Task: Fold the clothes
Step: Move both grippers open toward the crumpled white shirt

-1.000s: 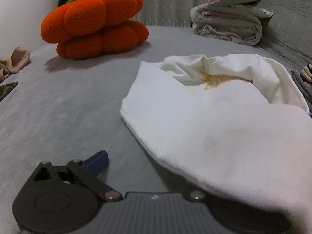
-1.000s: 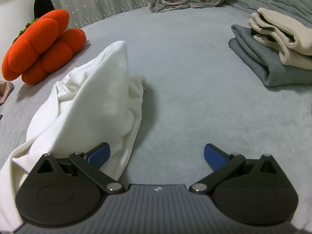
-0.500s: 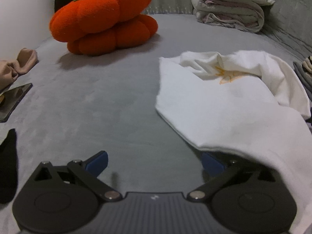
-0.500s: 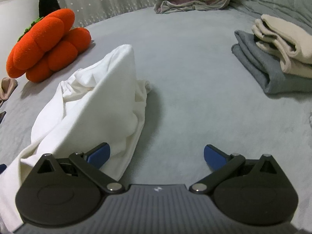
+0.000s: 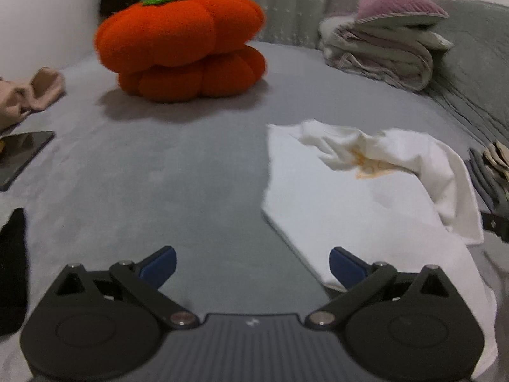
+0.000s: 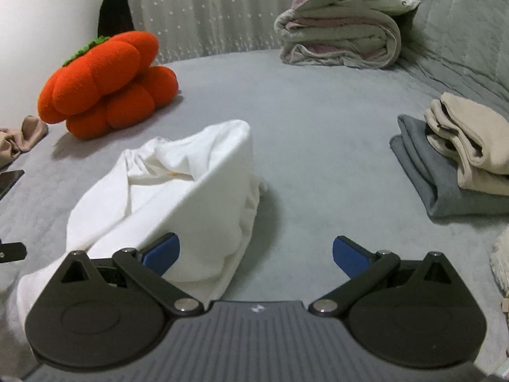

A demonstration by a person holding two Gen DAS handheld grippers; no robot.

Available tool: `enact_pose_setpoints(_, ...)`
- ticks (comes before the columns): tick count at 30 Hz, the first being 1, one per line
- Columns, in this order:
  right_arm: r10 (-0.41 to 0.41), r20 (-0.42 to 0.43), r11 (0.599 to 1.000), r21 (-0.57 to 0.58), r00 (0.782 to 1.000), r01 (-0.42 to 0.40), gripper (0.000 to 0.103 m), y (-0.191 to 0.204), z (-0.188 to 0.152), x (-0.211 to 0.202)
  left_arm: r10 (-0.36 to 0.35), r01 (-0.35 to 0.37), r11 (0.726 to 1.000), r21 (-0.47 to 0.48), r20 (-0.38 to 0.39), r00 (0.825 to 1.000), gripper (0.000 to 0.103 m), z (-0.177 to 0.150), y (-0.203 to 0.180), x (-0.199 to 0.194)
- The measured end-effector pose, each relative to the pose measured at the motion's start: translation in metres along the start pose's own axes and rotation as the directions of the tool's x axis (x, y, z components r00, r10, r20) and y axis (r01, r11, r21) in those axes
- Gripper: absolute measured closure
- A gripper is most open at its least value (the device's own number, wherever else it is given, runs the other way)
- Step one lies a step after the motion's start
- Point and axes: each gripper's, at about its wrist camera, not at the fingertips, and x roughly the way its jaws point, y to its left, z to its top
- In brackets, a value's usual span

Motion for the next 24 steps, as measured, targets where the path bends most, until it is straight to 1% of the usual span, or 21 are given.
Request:
enact_pose_setpoints(2,0.021,0.011,1.0,-0.007,1.0,-0.021,0.0,0.003,0.001,-0.001,-0.029,0.029,1.0,0.009,-0.014,0.999,0.0,0.0,-0.007,0.003)
enact_pose_setpoints(5,0.061,0.03,0.998,-0.029,0.998,-0.06,0.0,0.009,0.002,-0.005,-0.064,0.064,0.998,-0.003,-0.022,0.998,0.0,0.001,-0.013,0.005)
enact_pose_setpoints(7,0.08,0.034,0.996,-0.05,0.996,-0.078,0.0,0.012,0.002,-0.006,-0.063,0.063,0.998,0.0,-0.02,0.998,0.0,0.001,-0.017,0.007)
enact_pose_setpoints(12,0.101,0.013,0.993,-0.07,0.995,-0.1,0.0,0.017,0.0,-0.001,-0.034,0.035,0.998,0.046,-0.023,0.999,0.0,0.0,-0.032,0.011)
enact_pose_setpoints(13,0.105,0.009,0.992,-0.07,0.994,-0.104,0.0,0.017,-0.001,-0.001,-0.038,0.039,0.998,0.05,-0.025,0.999,0.0,0.001,-0.033,0.012)
enact_pose_setpoints(20,0.156,0.013,0.986,-0.062,0.988,-0.155,0.0,0.018,-0.004,-0.005,-0.036,0.037,0.999,0.033,-0.018,0.999,0.0,0.007,-0.037,0.015)
enact_pose_setpoints(24,0.182,0.005,0.981,-0.068,0.983,-0.181,0.0,0.022,-0.005,-0.005,-0.025,0.026,0.999,0.044,-0.018,1.0,0.0,0.008,-0.042,0.018)
